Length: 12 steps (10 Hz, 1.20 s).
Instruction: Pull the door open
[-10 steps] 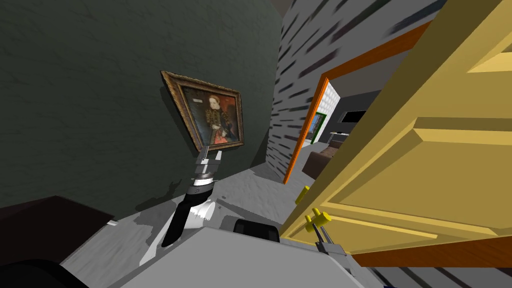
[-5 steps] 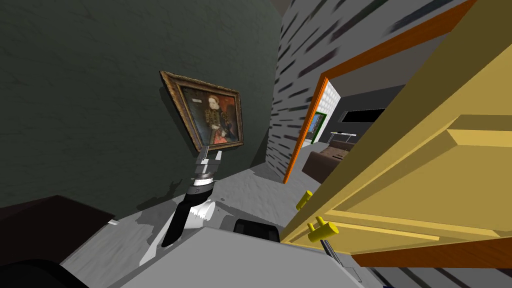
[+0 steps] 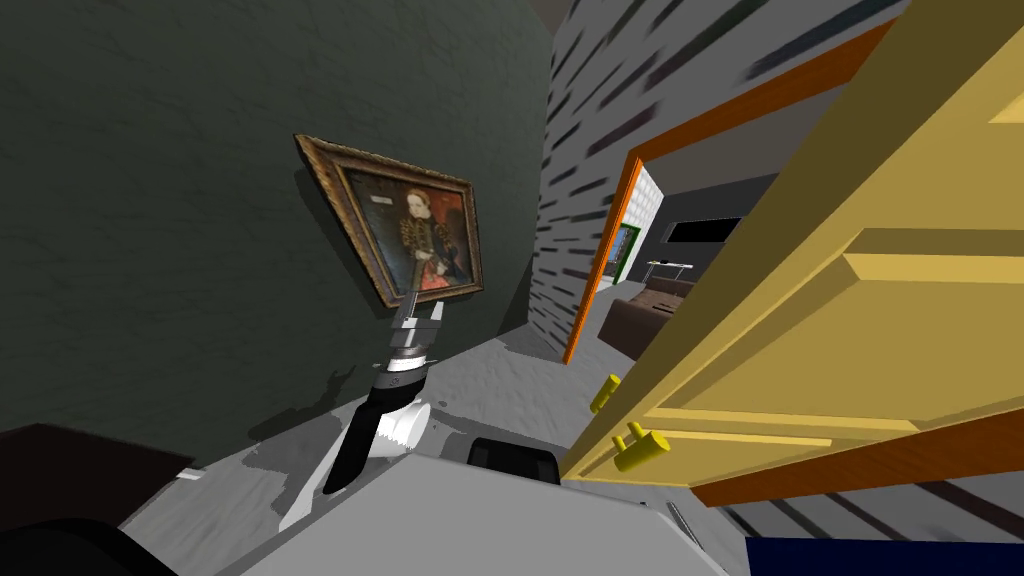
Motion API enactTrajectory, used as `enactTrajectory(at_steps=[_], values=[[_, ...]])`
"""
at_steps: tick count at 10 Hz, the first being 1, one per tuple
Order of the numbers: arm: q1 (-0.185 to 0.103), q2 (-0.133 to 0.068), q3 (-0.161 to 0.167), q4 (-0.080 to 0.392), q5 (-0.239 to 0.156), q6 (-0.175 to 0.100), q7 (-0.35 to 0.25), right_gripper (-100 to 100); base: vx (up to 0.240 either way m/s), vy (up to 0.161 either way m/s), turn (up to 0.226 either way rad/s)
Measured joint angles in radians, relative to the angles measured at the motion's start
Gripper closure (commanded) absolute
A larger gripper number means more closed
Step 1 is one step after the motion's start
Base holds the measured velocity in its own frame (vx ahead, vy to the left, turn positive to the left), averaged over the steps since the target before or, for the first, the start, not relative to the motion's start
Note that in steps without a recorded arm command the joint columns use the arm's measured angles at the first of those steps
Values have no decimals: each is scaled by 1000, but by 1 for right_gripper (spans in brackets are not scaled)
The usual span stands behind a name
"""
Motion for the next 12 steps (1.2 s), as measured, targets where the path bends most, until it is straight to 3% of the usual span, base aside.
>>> enactTrajectory(at_steps=[2,3,5,8,11,12], values=[[27,-4,12,10,7,-45,-7,-100,-64,-46,-150],[53,-20,15,-11,9,-55,-6,-100,-74,-88,-40],[52,-19,18,10,10,-70,-11,-100,16,29,60],[32,-15,6,16,-2,-50,-23,-100,144,89,89],[11,-17,-13,35,-23,-33,-44,-100,182,7,89],[9,-17,-14,35,-24,-31,-45,100,-12,2,-23]])
